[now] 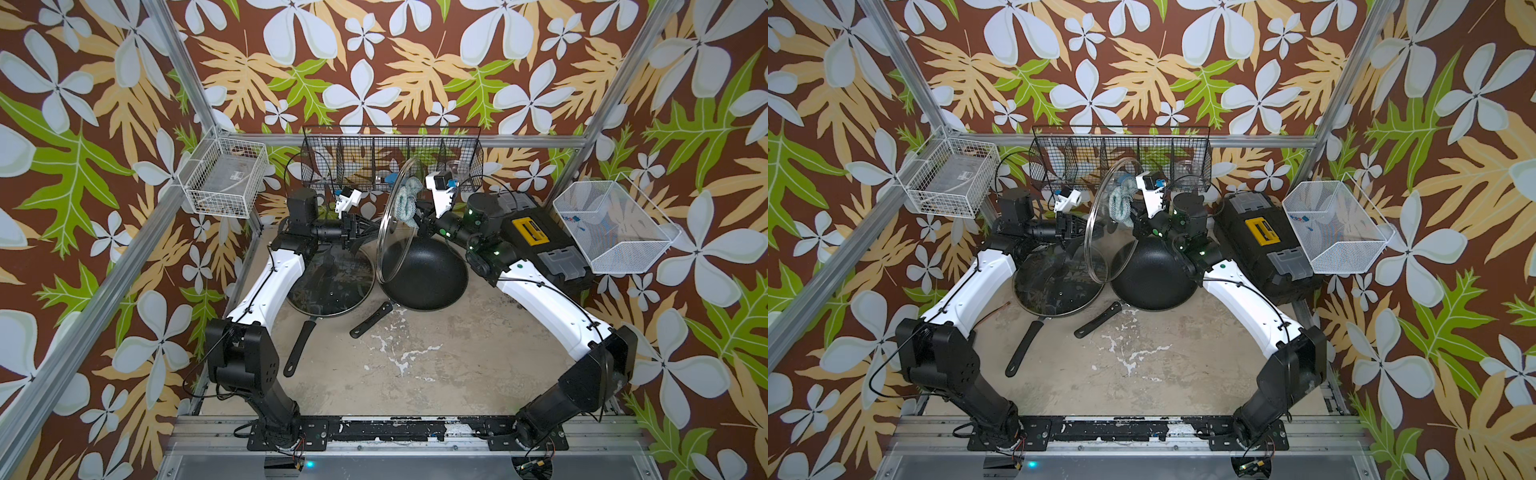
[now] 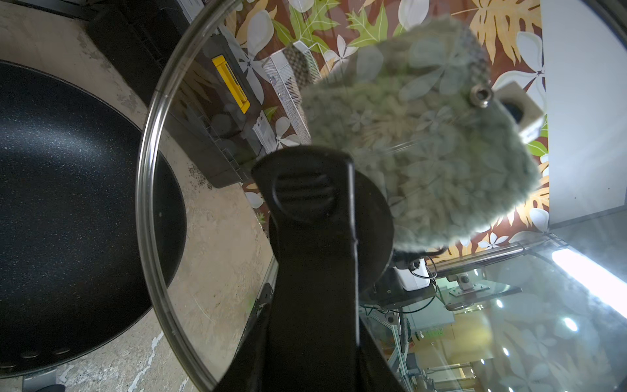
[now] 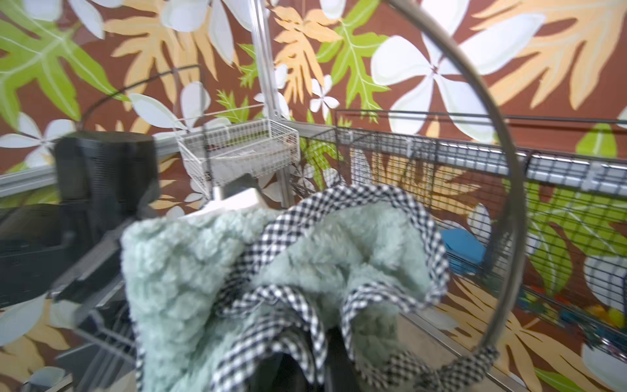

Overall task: Wipe the pot lid with a cloth
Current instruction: Wipe the pot lid.

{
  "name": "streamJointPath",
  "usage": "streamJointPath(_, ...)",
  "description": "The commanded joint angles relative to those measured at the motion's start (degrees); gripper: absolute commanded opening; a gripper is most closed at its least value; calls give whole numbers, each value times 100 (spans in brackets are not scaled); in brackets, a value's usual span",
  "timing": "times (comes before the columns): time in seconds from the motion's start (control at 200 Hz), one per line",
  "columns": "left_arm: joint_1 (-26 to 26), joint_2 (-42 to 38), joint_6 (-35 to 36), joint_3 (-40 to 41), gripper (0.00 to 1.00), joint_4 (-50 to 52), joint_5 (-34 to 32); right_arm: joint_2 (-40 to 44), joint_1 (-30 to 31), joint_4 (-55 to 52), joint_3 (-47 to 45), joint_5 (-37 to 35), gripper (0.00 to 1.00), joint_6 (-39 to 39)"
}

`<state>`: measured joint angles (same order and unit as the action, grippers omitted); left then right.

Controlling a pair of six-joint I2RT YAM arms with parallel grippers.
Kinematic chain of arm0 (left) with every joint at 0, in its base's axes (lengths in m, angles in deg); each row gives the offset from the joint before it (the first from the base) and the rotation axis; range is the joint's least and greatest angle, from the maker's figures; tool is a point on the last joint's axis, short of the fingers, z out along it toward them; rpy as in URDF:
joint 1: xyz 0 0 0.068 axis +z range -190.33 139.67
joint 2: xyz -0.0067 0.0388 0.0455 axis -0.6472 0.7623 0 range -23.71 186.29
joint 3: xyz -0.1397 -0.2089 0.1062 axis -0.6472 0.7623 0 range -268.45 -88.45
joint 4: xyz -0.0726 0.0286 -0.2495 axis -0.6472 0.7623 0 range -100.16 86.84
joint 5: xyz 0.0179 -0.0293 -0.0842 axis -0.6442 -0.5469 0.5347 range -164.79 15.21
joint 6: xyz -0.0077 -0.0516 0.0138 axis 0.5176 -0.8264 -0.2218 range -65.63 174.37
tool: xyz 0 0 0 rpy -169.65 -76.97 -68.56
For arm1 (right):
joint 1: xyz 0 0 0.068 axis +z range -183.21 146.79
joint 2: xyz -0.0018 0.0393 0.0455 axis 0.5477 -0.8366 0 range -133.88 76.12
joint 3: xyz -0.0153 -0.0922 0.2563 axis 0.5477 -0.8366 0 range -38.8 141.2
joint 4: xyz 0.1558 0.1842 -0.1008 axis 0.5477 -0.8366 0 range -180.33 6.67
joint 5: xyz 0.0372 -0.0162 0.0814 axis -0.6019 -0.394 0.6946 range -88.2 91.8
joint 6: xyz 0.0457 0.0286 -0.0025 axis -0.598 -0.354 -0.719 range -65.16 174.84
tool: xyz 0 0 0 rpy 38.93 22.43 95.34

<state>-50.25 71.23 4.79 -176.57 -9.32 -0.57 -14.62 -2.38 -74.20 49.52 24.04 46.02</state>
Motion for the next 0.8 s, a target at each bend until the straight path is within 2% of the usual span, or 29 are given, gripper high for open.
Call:
streamJointPath(0.0, 15, -3, 63, -21, 0, -550, 240, 280, 249, 368, -332, 374, 0, -40)
streamJointPath(0.215, 8, 84, 54, -160, 0, -549, 244, 930, 885, 701, -1813, 176, 0, -415)
streamJointPath(0.345, 7, 100, 20, -209, 0, -554, 240, 1102, 902, 1033, -2606, -80, 0, -709)
streamJointPath(0.485, 7, 69, -72, -215, 0, -615, 249, 857, 688, 1036, -2889, -231, 0, -680)
streamJointPath(0.591, 12, 45, -139, -197, 0, -682, 277, 512, 407, 1121, -2874, -288, 0, -695)
streamJointPath(0.751, 13, -1, -126, -85, 0, -691, 257, -160, 47, 835, -2175, -450, 0, -474)
streamJointPath(0.796, 2, -10, -121, -59, 0, -695, 253, -373, -3, 515, -1801, -691, 0, -354)
